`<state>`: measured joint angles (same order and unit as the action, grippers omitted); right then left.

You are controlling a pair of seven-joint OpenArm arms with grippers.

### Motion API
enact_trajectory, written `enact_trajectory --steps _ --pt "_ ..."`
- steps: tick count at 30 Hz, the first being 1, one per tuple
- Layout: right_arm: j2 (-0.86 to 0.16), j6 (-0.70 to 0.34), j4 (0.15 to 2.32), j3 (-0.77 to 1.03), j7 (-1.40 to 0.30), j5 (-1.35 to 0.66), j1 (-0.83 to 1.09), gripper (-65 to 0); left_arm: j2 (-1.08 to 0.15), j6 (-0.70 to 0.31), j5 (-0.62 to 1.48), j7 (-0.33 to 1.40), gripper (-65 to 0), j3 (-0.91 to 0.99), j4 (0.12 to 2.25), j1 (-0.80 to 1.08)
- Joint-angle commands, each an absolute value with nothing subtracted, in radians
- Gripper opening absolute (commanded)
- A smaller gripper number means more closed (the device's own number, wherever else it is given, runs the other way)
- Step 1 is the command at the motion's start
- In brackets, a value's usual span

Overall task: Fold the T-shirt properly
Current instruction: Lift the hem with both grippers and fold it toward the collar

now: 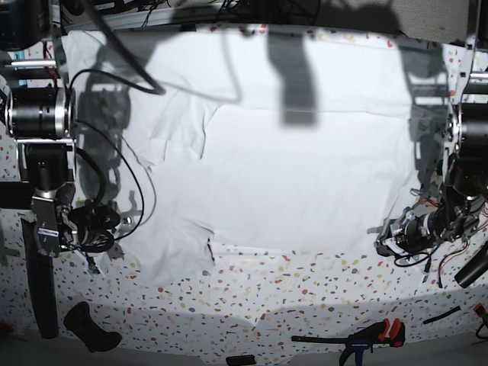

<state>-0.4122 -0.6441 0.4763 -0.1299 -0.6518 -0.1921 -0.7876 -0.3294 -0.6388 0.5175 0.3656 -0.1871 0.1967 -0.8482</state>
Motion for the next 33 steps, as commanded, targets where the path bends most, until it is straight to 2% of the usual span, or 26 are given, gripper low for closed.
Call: enact_trajectory --steps 1,9,13,18,25,31,33 --pt "-0.418 -0.655 0.489 -0.126 -0.634 -0.208 -0.841 -65.0 -0.339 -0.649 0.528 0.337 -65.0 -0.184 0.213 -0.887" --pt "-0.419 -0.657 0.529 -0.126 -0.657 -0.208 -0.906 -65.0 -0.345 -0.648 0.469 0.417 -65.0 -0.184 0.324 -0.883" --pt "-0.422 -0.698 0.575 -0.126 -0.677 -0.208 -0.905 -65.0 -0.377 -0.644 0.484 0.461 -65.0 -0.184 0.396 -0.881" --pt "-0.443 -0.698 0.688 -0.126 -0.686 -0.21 -0.875 -65.0 -0.43 -0.645 0.538 0.494 -65.0 -0.184 0.421 -0.88" --pt "-0.48 -0.698 0.946 -0.125 -0.707 -0.217 -0.706 -65.0 -0.475 -0.698 0.707 0.62 -65.0 -0.184 0.477 -0.822" --pt "-0.518 -0.698 1.238 -0.083 -0.748 -0.216 -0.513 -65.0 -0.509 -0.698 0.717 0.631 -65.0 -0.183 0.706 -0.669" --pt "-0.529 -0.698 1.333 -0.046 -0.765 -0.217 -0.451 -65.0 -0.529 -0.659 0.717 0.637 -65.0 -0.182 0.802 -0.613"
